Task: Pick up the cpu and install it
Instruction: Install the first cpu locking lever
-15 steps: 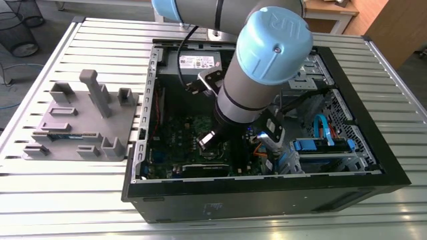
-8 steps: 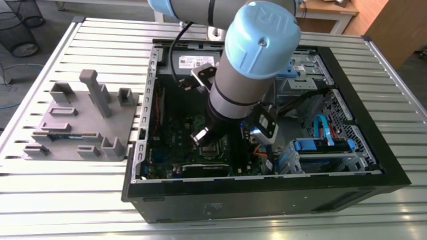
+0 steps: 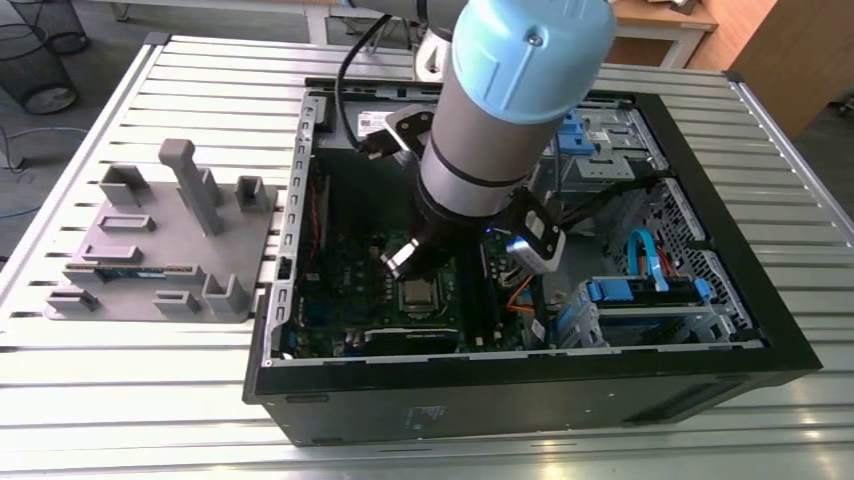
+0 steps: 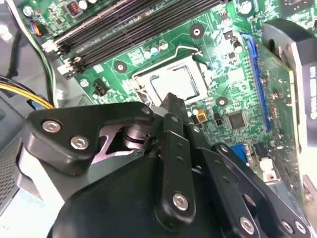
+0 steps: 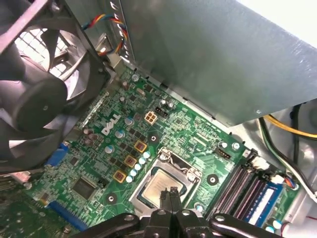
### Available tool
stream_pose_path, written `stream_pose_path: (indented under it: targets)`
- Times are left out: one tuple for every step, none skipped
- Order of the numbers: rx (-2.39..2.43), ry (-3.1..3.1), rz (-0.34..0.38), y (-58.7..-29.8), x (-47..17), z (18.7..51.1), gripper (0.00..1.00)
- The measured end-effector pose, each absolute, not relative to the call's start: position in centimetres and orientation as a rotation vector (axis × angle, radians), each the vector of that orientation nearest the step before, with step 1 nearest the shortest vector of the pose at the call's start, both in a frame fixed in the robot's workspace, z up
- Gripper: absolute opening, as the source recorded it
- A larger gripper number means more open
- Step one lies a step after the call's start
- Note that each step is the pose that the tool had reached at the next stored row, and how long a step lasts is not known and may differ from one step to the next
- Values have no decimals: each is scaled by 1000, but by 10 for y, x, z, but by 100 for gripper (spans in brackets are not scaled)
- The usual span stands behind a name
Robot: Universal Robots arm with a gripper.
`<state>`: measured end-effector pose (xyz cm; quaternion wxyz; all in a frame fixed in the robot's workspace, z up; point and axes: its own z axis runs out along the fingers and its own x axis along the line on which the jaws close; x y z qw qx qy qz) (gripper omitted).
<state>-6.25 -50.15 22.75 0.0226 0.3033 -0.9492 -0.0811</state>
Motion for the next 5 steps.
stream_pose_path:
  targets:
    - [939, -2940, -251, -501, -62, 228, 11]
    - [939, -2940, -251, -501, -63, 228, 11]
    - [940, -2941, -251, -501, -63, 228, 11]
    - [940, -2941, -251, -501, -63, 228, 11]
    - [940, -2941, -251, -501, -63, 228, 11]
